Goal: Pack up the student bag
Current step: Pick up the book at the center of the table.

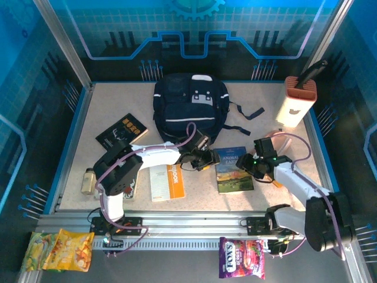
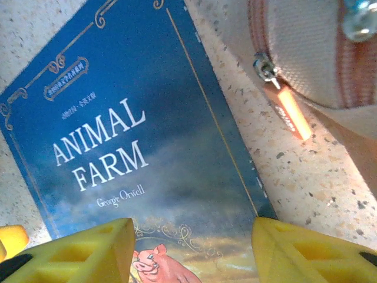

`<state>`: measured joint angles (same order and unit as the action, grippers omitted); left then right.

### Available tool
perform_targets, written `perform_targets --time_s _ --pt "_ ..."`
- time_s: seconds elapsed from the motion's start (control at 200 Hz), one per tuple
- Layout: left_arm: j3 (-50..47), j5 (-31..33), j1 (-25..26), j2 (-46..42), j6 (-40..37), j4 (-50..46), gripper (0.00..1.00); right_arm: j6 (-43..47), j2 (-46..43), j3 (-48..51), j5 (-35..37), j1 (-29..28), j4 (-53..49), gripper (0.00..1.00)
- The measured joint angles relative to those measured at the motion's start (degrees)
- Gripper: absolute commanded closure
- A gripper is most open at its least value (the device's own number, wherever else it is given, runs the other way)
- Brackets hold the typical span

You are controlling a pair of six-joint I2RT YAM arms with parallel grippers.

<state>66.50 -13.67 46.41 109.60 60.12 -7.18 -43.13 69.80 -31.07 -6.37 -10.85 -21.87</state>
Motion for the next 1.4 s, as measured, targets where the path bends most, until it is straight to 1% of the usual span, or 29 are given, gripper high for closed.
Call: perform_targets --time_s 0.11,0.185,0.235,0.525,0.64,0.835,0.91,1.121,1.241,1.346,1.401 --pt "1.2 -0.7 0.1 1.2 0.0 -0.2 0.51 1.3 2.3 -1.2 -1.0 0.2 0.6 0.44" --pt "2.3 -1.4 0.2 2.2 0.2 -0.1 0.5 1.7 3.3 -1.6 -1.5 0.4 1.0 0.38" --pt "2.9 -1.8 0.2 2.8 0.2 -0.1 0.49 1.9 3.7 -1.9 -1.7 0.4 1.0 0.37" --pt "4.4 -3.8 0.3 4.9 1.2 -0.1 0.44 2.1 4.4 -2.3 -2.2 0.5 1.4 0.35" --pt "4.8 -4.3 0.3 5.3 1.4 0.0 0.43 2.1 4.5 -2.3 -2.7 0.8 1.3 0.35" --pt "4.6 -4.7 0.3 5.4 1.2 1.2 0.52 1.9 4.5 -2.3 -2.8 1.2 1.4 0.36" --pt "3.7 -4.6 0.3 4.9 0.7 2.9 0.54 1.6 4.4 -2.3 -2.7 1.5 1.6 0.36" --pt "0.3 -4.6 1.2 -0.8 -0.9 8.5 0.61 0.5 3.8 -1.9 -2.6 2.3 1.8 0.38" --pt "0.3 -4.9 1.8 -1.6 -1.3 11.8 0.62 -0.3 3.4 -1.5 -2.7 2.7 2.3 0.38" --pt "0.4 -5.4 1.8 -0.9 -1.3 12.1 0.62 -0.7 3.3 -1.1 -2.7 2.8 2.9 0.39" --pt "1.0 -5.7 1.8 0.1 -1.2 11.9 0.64 -0.9 3.3 -0.9 -2.7 2.8 3.2 0.39"
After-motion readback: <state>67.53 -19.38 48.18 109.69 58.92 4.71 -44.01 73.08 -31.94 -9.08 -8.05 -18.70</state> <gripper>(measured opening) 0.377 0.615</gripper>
